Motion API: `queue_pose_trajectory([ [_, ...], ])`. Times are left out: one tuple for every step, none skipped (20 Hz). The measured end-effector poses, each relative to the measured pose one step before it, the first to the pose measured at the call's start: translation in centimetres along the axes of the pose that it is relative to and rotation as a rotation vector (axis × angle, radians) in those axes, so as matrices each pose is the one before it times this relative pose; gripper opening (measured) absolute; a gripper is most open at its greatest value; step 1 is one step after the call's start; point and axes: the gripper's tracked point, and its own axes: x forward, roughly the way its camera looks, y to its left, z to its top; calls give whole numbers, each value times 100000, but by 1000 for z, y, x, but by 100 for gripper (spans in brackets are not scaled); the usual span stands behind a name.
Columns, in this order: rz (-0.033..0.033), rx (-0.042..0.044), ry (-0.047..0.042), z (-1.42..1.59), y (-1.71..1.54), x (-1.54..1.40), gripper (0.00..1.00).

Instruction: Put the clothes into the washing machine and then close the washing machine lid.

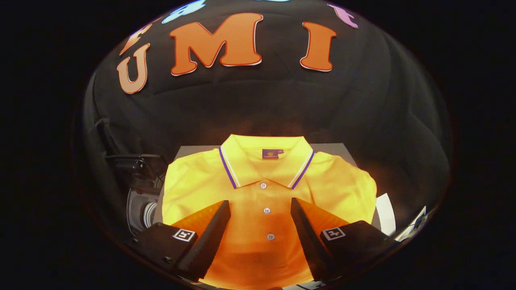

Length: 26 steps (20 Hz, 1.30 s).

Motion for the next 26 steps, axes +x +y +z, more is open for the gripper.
queue_pose_trajectory([
  [-129, 712, 2386, -713, -220, 415, 98],
  [2994, 2574, -1022, 128, 515, 135, 98],
  [1754, 1778, 340, -132, -55, 136, 98],
  [1660, -1379, -891, 24, -275, -26, 97],
  [627, -1176, -1128, -37, -251, 18, 97],
  [703, -424, -867, -10, 197, 82, 97],
  [386, -363, 702, -243, -22, -99, 96],
  [1714, -252, -27, 8, 477, 19, 88],
  [1274, -279, -260, -3, 81, -32, 80],
  [1342, -34, -218, 138, -36, -148, 69],
  [1224, 1388, 93, 10, -151, -187, 57],
  [-18, 3298, 117, 26, -90, -208, 45],
  [-171, 3044, -222, -11, 33, 55, 26],
  [-73, 1439, -713, -59, 117, 216, 23],
  [173, -252, -1373, -54, 364, 193, 23],
  [-12, -846, -850, -14, -79, -167, 19],
  [30, -506, -3038, 16, 168, -128, 15],
  [270, -585, -4506, 205, 157, -164, 13],
  [1562, 1183, -4099, -5, 351, -57, 9],
  [4194, 2955, -4267, 151, 782, -686, 8],
  [3674, 4077, -5442, 640, 658, -520, 8],
  [2669, 5082, -5877, 934, 339, -436, 8],
  [2999, 6079, -5277, 1000, 620, -71, 8],
  [2509, 4715, -3319, 673, 307, -143, 8],
  [2917, 3621, -3411, 383, 656, -282, 8],
  [2172, 1594, -1958, 310, 6, -341, 8],
])
